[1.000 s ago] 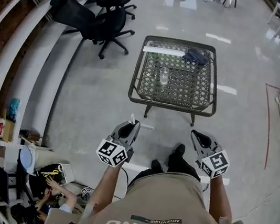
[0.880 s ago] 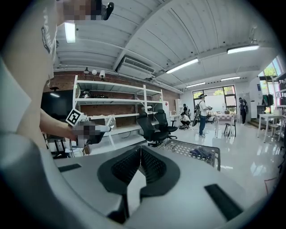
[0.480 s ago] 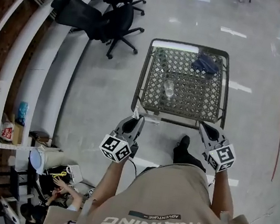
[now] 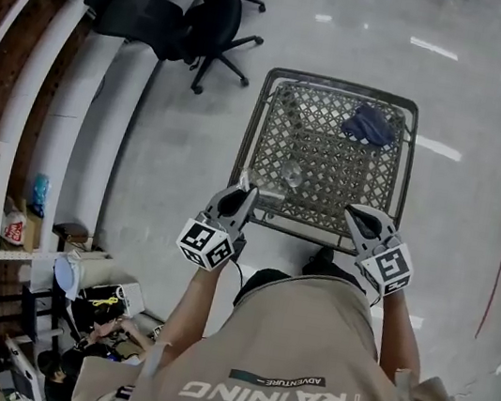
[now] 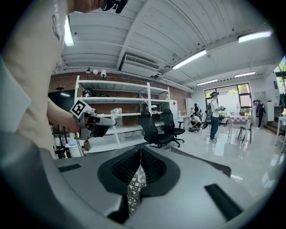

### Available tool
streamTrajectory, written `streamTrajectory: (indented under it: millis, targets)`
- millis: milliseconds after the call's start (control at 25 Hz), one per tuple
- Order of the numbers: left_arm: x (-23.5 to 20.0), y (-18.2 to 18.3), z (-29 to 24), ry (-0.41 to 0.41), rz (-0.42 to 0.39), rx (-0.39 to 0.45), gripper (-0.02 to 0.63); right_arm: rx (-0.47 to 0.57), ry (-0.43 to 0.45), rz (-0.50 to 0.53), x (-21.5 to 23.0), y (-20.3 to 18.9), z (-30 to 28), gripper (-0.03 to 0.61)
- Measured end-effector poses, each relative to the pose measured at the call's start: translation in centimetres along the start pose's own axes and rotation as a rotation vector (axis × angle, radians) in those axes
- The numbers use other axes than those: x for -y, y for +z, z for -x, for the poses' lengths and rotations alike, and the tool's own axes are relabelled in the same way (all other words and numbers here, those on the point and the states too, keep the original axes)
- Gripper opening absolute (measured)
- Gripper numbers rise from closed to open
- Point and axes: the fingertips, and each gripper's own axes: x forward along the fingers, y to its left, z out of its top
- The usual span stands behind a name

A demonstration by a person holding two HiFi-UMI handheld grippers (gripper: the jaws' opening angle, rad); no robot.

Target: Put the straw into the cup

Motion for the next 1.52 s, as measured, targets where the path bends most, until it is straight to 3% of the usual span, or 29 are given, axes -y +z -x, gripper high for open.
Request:
streamTrajectory:
  millis: [240,520,880,1520]
  targets:
    - [-1.9,1.5,-3.5,-0.001,-0.015,-0.01,0.046,0.007,0.022,-0.061,0.7,0.4,-1.8,0.018]
    - [-4.7,1.4,-6.9,-0.072,-0.043,-0.04,0.046,-0.032,-0.027,-0.026,0.0,0.6,-3.4,0.018]
    - [-5.8,-2.5,-9.9,-0.133,-0.057,-0.134,0.046,0.005,-0.194,-0.078,2.3,1.1,-1.0,0.018]
    - [-6.6,-10.4,-12.4,-0.107,-0.084,-0.175,0.046,-0.026,-0.235,-0.077,3.1,0.1,1.1,0.018]
